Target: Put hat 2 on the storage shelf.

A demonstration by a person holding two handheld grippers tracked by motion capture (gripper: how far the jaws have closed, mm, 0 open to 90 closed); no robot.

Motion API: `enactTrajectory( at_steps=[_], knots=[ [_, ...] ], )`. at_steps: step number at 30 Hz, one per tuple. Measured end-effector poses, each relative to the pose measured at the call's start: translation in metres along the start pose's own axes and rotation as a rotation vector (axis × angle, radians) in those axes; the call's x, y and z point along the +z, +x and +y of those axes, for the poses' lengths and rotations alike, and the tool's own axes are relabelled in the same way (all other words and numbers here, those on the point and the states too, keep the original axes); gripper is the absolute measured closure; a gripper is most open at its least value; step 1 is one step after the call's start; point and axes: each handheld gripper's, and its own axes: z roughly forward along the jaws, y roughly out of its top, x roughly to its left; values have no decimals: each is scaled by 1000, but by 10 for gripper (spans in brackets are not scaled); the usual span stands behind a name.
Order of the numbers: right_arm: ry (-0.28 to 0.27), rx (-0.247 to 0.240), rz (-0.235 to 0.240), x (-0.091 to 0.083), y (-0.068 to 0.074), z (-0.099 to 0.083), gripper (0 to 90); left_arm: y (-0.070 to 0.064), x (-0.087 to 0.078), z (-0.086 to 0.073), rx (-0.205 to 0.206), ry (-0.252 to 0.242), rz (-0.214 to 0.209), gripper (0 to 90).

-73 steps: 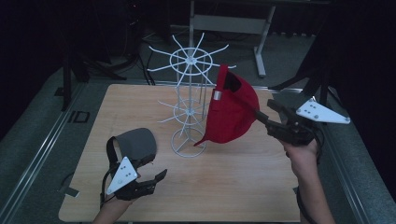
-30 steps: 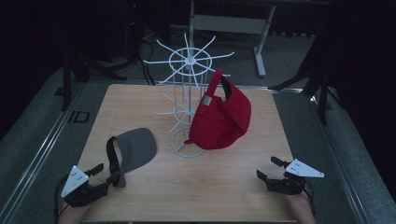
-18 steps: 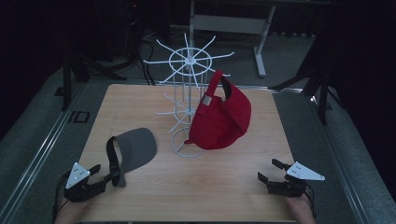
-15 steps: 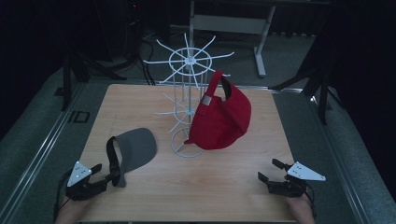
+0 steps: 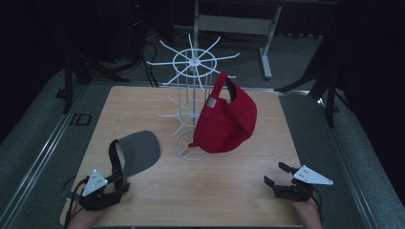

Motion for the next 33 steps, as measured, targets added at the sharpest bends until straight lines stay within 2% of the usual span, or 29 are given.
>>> enactTrajectory(
  at_steps=[2, 4, 5, 8, 11, 14, 19, 23, 26, 28, 33],
  knots=[
    [-1, 8, -2, 0, -1, -1, 152, -2, 2, -1, 13, 22, -3, 469],
    [4, 10, -12, 0, -2, -2, 152, -3, 3, 0, 24, 44, 21, 506],
    [6, 14, -15, 0, -2, -3, 152, -3, 4, 0, 18, 56, 28, 555],
    [12, 15, -27, -1, -3, -5, 152, -4, 6, -1, 40, 78, 28, 637],
    [16, 18, -28, -1, -4, -7, 152, -7, 7, -1, 62, 74, 45, 744],
    [19, 25, -30, -2, -5, -8, 153, -6, 5, 1, 65, 42, 74, 886],
    [24, 26, -32, -2, -6, -10, 152, -5, -1, 12, 87, -19, 95, 898],
    [24, 36, -35, -3, -6, -10, 152, -3, -4, 26, 100, -62, 87, 900],
    [23, 38, -35, -4, -7, -11, 153, -2, -9, 45, 124, -107, 89, 900],
    [24, 45, -35, -4, -7, -12, 153, -1, -13, 55, 122, -136, 80, 900],
    [27, 53, -35, -4, -8, -15, 153, 0, -20, 80, 145, -189, 92, 900]
  ],
)
